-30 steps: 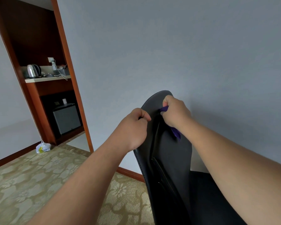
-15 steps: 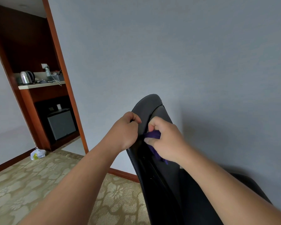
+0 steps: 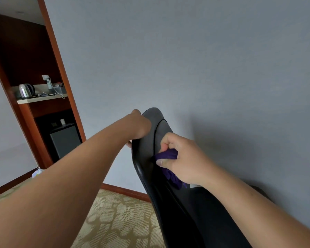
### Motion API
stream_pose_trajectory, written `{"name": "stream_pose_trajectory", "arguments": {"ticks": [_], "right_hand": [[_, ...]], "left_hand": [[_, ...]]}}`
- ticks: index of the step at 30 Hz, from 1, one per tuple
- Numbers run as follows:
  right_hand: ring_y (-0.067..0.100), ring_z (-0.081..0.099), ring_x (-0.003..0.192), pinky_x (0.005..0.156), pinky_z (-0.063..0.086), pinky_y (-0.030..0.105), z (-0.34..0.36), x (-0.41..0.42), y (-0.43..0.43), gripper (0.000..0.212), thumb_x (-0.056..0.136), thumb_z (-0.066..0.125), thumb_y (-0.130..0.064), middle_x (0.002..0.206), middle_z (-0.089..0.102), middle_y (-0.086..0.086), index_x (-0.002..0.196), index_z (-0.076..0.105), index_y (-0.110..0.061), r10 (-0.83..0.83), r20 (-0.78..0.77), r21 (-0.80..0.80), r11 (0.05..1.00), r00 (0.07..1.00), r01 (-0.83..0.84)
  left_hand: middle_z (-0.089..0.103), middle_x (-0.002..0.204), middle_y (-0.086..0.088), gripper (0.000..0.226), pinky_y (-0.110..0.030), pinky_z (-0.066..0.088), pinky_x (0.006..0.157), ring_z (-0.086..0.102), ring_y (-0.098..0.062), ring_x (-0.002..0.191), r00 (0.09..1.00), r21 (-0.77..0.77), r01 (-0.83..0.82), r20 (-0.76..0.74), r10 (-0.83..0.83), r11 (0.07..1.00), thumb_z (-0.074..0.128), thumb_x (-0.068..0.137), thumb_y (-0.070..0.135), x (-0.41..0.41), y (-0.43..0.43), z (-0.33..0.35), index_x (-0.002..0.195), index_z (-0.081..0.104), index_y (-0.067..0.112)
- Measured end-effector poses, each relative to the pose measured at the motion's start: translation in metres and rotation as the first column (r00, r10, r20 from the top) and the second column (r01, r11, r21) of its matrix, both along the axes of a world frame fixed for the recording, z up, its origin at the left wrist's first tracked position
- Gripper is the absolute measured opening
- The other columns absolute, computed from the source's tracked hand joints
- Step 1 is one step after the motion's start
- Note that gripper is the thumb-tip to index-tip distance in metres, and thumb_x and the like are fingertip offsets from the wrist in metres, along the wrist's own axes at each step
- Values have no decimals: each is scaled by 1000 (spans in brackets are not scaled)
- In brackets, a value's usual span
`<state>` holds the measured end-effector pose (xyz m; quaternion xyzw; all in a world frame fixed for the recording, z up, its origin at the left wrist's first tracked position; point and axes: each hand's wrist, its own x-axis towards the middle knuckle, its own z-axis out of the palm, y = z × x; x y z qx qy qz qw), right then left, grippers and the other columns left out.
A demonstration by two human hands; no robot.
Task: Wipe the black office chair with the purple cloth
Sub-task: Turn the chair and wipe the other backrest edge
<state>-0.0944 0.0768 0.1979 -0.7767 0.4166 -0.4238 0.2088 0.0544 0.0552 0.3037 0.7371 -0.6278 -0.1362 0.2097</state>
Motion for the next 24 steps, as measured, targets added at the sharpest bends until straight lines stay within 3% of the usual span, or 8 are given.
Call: {"name": "stream_pose_trajectory", "arguments": {"ticks": [1, 4, 7, 13, 17, 20, 24], "right_hand": [[13, 60, 70, 64, 53, 29, -1, 3, -1, 32, 83, 80, -27, 81, 65, -8, 82, 49, -36, -15, 10, -11, 1000, 1000, 15], [18, 62, 76, 70, 58, 40, -6, 12, -12, 32, 83, 79, -27, 84, 64, -9, 84, 48, -37, -60, 62, -41, 997, 996, 63], [18, 62, 79, 72, 57, 40, -10, 22, -31, 31, 85, 77, -29, 88, 64, -9, 87, 47, -36, -102, 110, -66, 992, 989, 110], [16, 58, 77, 65, 52, 32, -11, 45, -85, 32, 87, 76, -27, 88, 62, -10, 87, 45, -35, -178, 124, -118, 974, 976, 192], [19, 57, 78, 67, 53, 37, -11, 46, -133, 31, 86, 75, -24, 87, 63, -8, 86, 45, -33, -278, 183, -114, 947, 943, 301], [22, 59, 79, 71, 54, 43, -9, 46, -170, 30, 82, 75, -23, 86, 64, -5, 81, 46, -32, -332, 222, -58, 934, 917, 353], [22, 60, 77, 68, 50, 38, -3, 47, -211, 26, 82, 72, -22, 82, 63, -7, 79, 47, -29, -384, 207, -33, 917, 900, 398]], "left_hand": [[54, 125, -16, 57, -36, 50, 64, 61, -31, 88, 998, 10, -13, 57, 13, 1000, 36, 100, 14, -2, -6, 2, 154, 19, 14], [49, 139, -17, 49, -32, 38, 79, 55, -30, 109, 975, 7, -25, 223, 22, 1000, 34, 102, 12, -7, -28, 3, 150, 29, 3], [48, 141, -15, 41, -32, 38, 87, 53, -30, 120, 938, 34, 10, 345, -22, 999, 32, 105, 13, -6, -47, -5, 143, 41, 0], [48, 141, -14, 40, -35, 40, 101, 51, -30, 126, 928, 1, 59, 369, -56, 998, 27, 110, 17, 10, -66, -11, 139, 48, -1], [55, 122, -10, 39, -35, 41, 96, 52, -30, 124, 911, -63, 115, 404, -80, 991, 29, 108, 17, 13, -76, -12, 138, 51, 2], [49, 139, -14, 39, -34, 40, 94, 51, -27, 118, 914, -58, 110, 397, -78, 992, 28, 108, 15, 16, -83, -14, 136, 51, 1], [51, 138, -10, 34, -32, 39, 87, 53, -27, 117, 909, -84, 110, 411, -67, 990, 32, 107, 18, 23, -93, -16, 134, 50, 6]]}}
